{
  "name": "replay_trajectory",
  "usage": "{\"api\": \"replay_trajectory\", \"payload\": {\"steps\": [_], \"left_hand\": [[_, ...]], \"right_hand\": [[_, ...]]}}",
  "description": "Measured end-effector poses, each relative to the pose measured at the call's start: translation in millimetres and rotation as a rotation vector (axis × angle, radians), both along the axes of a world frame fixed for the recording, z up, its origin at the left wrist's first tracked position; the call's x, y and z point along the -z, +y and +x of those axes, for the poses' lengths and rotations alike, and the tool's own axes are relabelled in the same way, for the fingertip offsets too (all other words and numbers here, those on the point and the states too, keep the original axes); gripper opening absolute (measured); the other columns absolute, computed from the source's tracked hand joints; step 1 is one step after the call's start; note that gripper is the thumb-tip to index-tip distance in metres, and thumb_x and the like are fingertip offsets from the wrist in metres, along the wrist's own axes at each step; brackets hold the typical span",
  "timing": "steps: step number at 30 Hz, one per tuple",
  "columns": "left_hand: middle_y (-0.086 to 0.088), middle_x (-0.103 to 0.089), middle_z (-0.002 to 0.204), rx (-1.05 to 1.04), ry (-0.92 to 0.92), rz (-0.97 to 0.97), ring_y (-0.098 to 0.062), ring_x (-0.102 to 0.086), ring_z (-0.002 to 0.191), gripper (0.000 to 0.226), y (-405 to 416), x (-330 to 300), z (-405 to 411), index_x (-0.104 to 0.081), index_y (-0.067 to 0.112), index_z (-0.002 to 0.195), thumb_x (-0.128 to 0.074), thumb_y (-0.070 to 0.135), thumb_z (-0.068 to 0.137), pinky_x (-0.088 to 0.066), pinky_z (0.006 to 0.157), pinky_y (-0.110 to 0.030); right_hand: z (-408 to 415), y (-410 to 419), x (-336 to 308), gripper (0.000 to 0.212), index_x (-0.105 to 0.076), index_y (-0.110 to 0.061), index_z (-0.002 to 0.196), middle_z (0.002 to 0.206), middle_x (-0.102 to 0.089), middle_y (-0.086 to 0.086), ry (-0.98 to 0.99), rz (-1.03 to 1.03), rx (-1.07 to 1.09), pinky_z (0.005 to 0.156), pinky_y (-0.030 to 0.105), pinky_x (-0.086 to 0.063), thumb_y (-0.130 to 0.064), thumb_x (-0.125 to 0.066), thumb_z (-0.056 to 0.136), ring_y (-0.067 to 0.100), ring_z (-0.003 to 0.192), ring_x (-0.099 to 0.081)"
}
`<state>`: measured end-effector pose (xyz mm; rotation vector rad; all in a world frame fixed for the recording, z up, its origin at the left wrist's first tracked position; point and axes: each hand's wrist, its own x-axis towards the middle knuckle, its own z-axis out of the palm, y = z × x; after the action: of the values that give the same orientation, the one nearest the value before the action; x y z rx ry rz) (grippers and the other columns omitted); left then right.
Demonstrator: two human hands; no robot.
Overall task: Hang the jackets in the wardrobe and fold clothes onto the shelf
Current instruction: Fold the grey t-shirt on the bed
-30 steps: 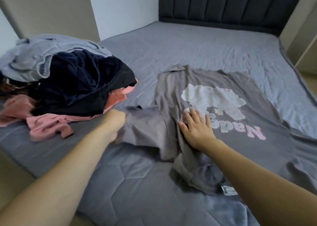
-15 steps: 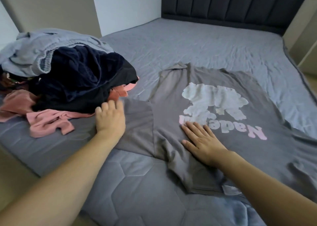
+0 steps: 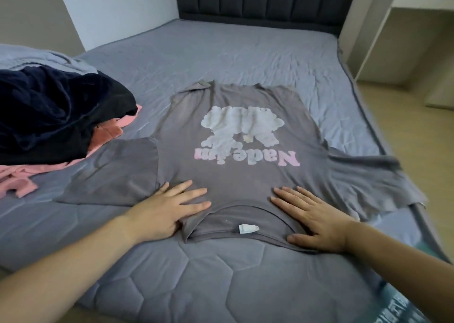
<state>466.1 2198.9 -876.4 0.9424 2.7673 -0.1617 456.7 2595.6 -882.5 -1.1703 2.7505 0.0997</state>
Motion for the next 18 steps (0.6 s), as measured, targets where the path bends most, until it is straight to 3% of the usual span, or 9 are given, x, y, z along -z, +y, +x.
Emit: {"api": "replay_trajectory", "payload": {"steps": [2,4,5,7,9,11,14,16,18], "left_hand": [[0.013,-0.012,0.162,0.167,0.172,0.085,-0.016,-0.015,0.149,0.089,1.4,-2.1,4.4,-0.024,0.044,0.151,-0.046,0.012,0.072,-0.024,0.117,-0.044],[0.009,-0.046,0.148,0.199,0.222,0.271,-0.010,-0.042,0.134,0.074,4.9,0.1,4.3,-0.052,0.033,0.139,-0.055,0.010,0.068,-0.033,0.113,-0.029],[0.011,-0.056,0.137,0.108,0.160,0.393,-0.006,-0.050,0.125,0.060,6.6,2.2,4.1,-0.061,0.030,0.129,-0.062,0.008,0.074,-0.036,0.111,-0.026],[0.015,-0.070,0.111,-0.233,-0.063,0.604,-0.005,-0.062,0.104,0.024,15.7,0.6,-0.9,-0.071,0.028,0.109,-0.066,0.015,0.089,-0.047,0.098,-0.032],[0.009,-0.072,0.085,-0.534,-0.209,0.788,-0.009,-0.062,0.080,0.010,21.7,-3.3,-19.8,-0.070,0.023,0.091,-0.062,0.022,0.095,-0.048,0.084,-0.035],[0.002,-0.068,0.080,-0.735,-0.278,0.881,-0.011,-0.057,0.076,0.014,22.8,-6.6,-39.0,-0.070,0.019,0.084,-0.061,0.018,0.095,-0.043,0.077,-0.032],[-0.001,-0.054,0.062,-0.911,-0.210,0.823,-0.019,-0.050,0.067,0.026,21.2,-6.0,-55.4,-0.059,0.013,0.064,-0.060,0.020,0.089,-0.033,0.063,-0.031],[-0.004,-0.049,0.057,-0.929,-0.103,0.727,-0.023,-0.047,0.063,0.034,24.4,-0.9,-55.9,-0.046,0.014,0.059,-0.056,0.023,0.089,-0.028,0.057,-0.033],[-0.010,-0.061,0.072,-0.835,0.111,0.536,-0.031,-0.055,0.071,0.038,32.0,5.6,-52.5,-0.041,0.014,0.064,-0.051,0.034,0.094,-0.031,0.057,-0.035]], "right_hand": [[9.3,12.6,-3.0,0.089,0.010,-0.028,0.154,0.162,0.013,-0.005,0.014,-0.021,-0.047,0.122,0.040,0.002,-0.078,-0.024,0.087,0.009,0.148,0.014],[15.3,19.7,-5.2,0.097,0.002,-0.021,0.155,0.163,0.006,-0.001,0.018,-0.041,-0.100,0.122,0.039,0.003,-0.079,-0.029,0.085,0.011,0.149,0.008],[16.8,22.6,-7.3,0.099,-0.002,-0.018,0.156,0.163,0.003,0.000,0.018,-0.034,-0.120,0.122,0.038,0.003,-0.080,-0.030,0.084,0.012,0.150,0.005],[16.0,27.3,-11.7,0.092,-0.019,-0.013,0.154,0.162,-0.010,0.002,0.021,-0.020,-0.142,0.122,0.038,-0.006,-0.075,-0.030,0.087,0.015,0.149,-0.008],[10.5,27.5,-13.1,0.060,-0.051,-0.014,0.139,0.151,-0.042,0.004,0.029,-0.103,-0.071,0.114,0.034,-0.032,-0.054,-0.039,0.096,0.021,0.139,-0.040],[-0.5,20.7,-19.6,0.032,-0.066,-0.016,0.111,0.123,-0.064,0.004,-0.018,-0.251,0.251,0.091,0.031,-0.043,-0.038,-0.045,0.099,0.027,0.116,-0.059],[-29.1,17.3,-29.2,0.028,-0.069,-0.018,0.099,0.104,-0.069,0.003,-0.250,-0.431,0.708,0.076,0.030,-0.042,-0.037,-0.049,0.099,0.026,0.100,-0.062],[-43.3,24.2,-35.5,0.024,-0.071,-0.021,0.093,0.095,-0.069,0.000,-0.435,-0.514,0.810,0.069,0.026,-0.042,-0.037,-0.054,0.097,0.019,0.088,-0.063],[-52.5,28.7,-40.0,0.030,-0.072,-0.017,0.087,0.087,-0.069,0.000,-0.514,-0.514,0.877,0.066,0.025,-0.043,-0.041,-0.056,0.095,0.016,0.080,-0.062]]}}
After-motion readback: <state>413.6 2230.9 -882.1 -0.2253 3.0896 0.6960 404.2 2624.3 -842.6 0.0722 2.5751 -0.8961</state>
